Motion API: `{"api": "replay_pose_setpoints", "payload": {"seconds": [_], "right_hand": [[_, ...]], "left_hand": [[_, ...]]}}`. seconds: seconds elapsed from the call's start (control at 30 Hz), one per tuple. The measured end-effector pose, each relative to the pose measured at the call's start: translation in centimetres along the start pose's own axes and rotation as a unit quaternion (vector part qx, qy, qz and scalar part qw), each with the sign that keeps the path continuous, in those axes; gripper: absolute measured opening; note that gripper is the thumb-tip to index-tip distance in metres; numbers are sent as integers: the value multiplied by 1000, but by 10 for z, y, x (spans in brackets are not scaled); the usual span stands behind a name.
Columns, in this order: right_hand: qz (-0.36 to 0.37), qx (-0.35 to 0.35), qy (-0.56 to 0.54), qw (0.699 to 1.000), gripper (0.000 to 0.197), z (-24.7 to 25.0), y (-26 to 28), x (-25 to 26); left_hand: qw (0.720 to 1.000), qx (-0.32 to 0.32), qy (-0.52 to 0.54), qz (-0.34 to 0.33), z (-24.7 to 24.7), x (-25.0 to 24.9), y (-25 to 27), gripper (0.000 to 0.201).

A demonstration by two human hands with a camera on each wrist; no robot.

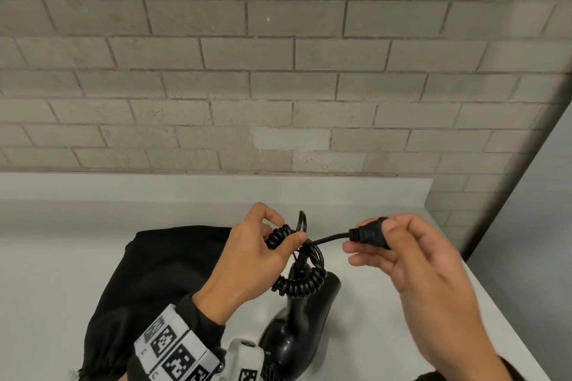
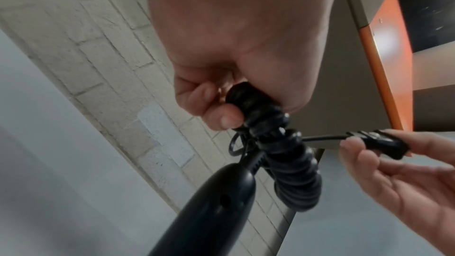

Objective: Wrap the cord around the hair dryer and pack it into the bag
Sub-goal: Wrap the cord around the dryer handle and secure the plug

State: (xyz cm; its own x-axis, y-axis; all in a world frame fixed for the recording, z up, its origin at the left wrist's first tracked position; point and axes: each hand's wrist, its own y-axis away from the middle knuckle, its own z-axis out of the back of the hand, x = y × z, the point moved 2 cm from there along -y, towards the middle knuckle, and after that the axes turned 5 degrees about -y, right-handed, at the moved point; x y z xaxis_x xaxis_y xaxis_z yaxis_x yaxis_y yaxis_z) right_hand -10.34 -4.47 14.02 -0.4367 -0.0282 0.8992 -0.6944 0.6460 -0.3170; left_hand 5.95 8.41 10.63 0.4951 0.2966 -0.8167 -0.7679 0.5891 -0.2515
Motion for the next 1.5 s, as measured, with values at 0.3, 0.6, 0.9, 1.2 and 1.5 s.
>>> {"api": "replay_pose_setpoints", "payload": {"seconds": [0.3, 0.6, 0.9, 1.2, 1.5], "right_hand": [[-40, 68, -139, 987, 32, -4, -14, 38], [-28, 56, -212, 975, 27, -8, -50, 34], [-63, -25, -275, 959, 28, 5, -65, 11], [-31, -110, -117, 987, 14, 37, -68, -39], [-192, -14, -28, 981, 21, 24, -49, -97]], "left_hand": [[987, 98, -52, -116, -8, 1, 1, 32], [966, 100, -112, -209, -4, -2, 7, 37], [953, 94, -170, -232, 2, -2, 8, 32], [946, 101, -180, -252, 4, -2, 11, 28], [944, 116, -174, -255, 4, 1, 11, 45]]}}
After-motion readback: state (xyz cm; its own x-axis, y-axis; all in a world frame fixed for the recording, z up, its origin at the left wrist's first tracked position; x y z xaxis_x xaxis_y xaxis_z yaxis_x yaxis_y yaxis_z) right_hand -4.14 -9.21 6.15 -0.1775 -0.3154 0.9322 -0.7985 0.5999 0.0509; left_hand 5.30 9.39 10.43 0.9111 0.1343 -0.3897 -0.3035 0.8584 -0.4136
